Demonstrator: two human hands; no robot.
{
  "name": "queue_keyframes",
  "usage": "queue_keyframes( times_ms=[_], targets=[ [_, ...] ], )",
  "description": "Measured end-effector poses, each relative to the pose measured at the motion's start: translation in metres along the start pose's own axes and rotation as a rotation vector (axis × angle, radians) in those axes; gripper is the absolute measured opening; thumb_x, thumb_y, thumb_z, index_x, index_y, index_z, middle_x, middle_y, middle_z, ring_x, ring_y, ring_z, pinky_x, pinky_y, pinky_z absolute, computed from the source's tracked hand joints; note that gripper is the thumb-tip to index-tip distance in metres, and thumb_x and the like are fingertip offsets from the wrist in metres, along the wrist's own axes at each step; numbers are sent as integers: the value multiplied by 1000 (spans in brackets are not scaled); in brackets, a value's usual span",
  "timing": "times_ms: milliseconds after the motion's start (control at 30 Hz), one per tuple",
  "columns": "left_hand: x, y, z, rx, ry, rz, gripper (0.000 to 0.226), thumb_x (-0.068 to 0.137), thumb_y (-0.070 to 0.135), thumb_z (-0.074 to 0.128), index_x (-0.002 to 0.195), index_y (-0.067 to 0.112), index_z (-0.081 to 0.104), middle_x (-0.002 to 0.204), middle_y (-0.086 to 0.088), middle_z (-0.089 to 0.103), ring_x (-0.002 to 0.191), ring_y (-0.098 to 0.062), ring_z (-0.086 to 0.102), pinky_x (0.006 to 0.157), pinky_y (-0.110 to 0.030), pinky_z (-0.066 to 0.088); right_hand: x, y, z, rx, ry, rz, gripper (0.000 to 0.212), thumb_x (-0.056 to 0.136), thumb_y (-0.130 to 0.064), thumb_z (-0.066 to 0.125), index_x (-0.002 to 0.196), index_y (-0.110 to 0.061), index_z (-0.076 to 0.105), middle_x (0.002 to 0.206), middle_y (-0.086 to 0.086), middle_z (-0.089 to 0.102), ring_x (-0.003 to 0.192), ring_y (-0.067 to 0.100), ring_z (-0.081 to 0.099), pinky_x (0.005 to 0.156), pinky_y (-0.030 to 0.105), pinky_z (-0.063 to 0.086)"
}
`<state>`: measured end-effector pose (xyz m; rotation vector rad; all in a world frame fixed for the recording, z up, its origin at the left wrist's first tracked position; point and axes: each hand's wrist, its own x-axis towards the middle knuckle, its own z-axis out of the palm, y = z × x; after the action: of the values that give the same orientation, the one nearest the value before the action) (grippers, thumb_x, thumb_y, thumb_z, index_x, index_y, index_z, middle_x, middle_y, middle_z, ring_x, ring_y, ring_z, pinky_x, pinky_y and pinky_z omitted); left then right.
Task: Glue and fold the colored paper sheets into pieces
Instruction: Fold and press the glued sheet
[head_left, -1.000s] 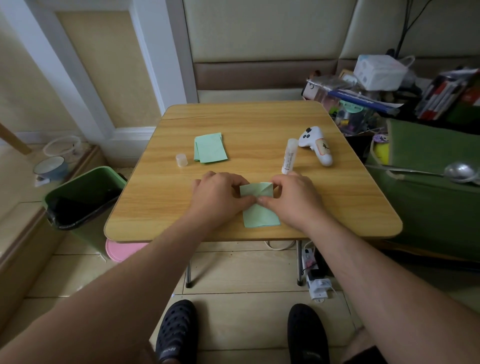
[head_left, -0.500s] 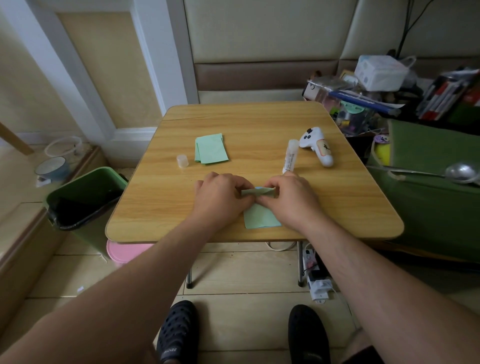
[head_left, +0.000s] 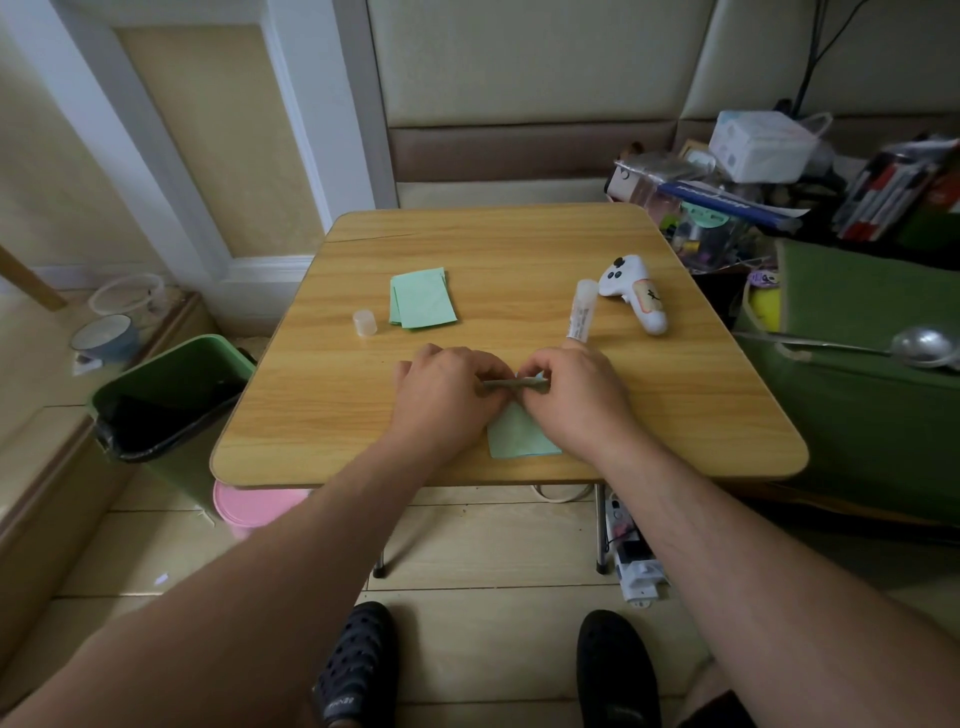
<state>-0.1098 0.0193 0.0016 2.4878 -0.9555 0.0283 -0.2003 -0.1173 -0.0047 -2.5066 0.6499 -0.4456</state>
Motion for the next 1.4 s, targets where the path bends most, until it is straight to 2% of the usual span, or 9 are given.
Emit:
queue_keyframes(
  times_ms=[233,333,400,500,633,800,967,1267,1400],
  targets=[
    [4,-7,-3,10,-18,-30,27,89,33,61,107,50,72,106,18,69,114,-21,47,89,-39,30,4,8,-6,-111,-17,7,17,99,-24,64,101,-37,76,100,-17,47,116,23,52,97,47,48],
    [3,-6,-2,5,-7,-28,23,89,37,63,107,49,72,107,19,69,115,-21,48,90,-39,31,4,8,-5,-82,-8,16,12,96,-29,66,97,-37,75,97,-17,47,114,23,54,95,47,49],
    [3,-4,-1,2,-6,-22,20,90,44,63,107,49,72,108,20,69,116,-21,48,90,-39,31,3,5,-3,-38,-4,23,3,91,-39,72,89,-38,72,95,-16,48,109,22,57,92,46,51],
    [3,-2,1,8,-5,-10,21,90,44,63,108,50,72,109,19,70,116,-22,48,91,-40,31,2,3,2,-32,-5,9,11,89,-48,75,90,-38,71,98,-15,48,108,22,57,91,46,51],
    [5,-6,-2,-1,-1,-23,23,90,39,62,107,50,72,105,19,69,114,-21,47,90,-39,30,5,8,-3,-82,-4,6,8,96,-37,69,100,-36,76,98,-14,47,112,25,56,93,46,51],
    [5,-10,-1,-4,13,-23,22,90,38,63,107,49,72,104,20,69,113,-21,47,93,-40,33,6,7,-4,-96,4,3,15,98,-28,64,101,-36,76,99,-14,48,112,24,55,93,47,51],
    [5,-2,3,2,34,-4,19,90,46,64,107,47,73,103,19,71,113,-22,49,92,-41,35,5,3,0,-73,4,-7,10,94,-43,70,100,-36,75,100,-13,51,110,22,54,92,45,49],
    [10,-11,1,-3,42,-39,17,90,42,64,103,48,73,101,22,70,111,-20,48,92,-41,35,9,8,-3,-104,24,37,3,95,-39,70,94,-37,72,101,-12,54,110,21,56,92,44,49],
    [9,-6,4,-9,47,-24,16,88,51,65,102,47,73,101,22,69,110,-20,48,92,-41,35,10,4,2,-57,26,25,13,90,-47,75,88,-36,68,96,-12,53,102,21,57,88,44,51]
  ],
)
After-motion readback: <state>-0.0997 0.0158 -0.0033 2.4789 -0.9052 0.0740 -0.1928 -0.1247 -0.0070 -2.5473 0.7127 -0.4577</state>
